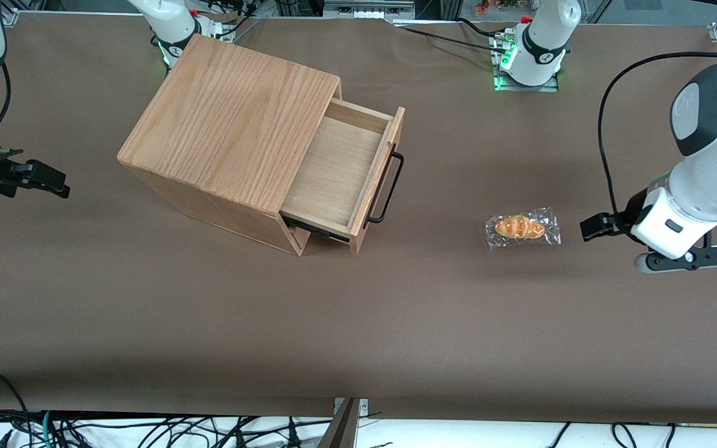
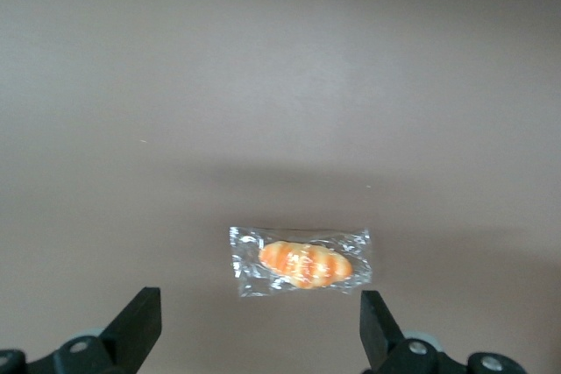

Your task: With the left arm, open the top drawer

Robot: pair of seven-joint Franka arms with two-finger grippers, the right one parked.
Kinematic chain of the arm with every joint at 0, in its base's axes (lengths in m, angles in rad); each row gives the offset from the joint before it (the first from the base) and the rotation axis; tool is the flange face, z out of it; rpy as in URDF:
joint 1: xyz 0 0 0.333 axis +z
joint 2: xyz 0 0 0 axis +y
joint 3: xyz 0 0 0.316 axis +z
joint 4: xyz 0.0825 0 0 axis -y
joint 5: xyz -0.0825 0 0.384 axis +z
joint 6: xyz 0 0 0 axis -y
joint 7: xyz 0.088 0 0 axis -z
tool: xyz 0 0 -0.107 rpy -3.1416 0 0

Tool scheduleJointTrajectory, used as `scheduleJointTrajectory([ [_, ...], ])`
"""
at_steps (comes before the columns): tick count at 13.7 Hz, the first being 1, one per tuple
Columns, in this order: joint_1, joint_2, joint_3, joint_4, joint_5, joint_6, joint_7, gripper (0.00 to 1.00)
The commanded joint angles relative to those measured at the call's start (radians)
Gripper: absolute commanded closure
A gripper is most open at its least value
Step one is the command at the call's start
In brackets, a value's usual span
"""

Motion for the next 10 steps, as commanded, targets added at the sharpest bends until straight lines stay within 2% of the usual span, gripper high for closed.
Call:
scheduleJointTrajectory([
  [1, -0.036, -0.026, 0.049, -0.015, -0.02, -0.009, 0.047, 0.0],
  [4, -0.026, -0.028, 0.047, -0.017, -0.02, -0.009, 0.058, 0.0],
  [7, 0.033, -0.025, 0.035, -0.016, -0.022, -0.006, 0.165, 0.0],
  [10, 0.046, -0.026, 0.032, -0.015, -0.02, -0.006, 0.17, 0.0],
])
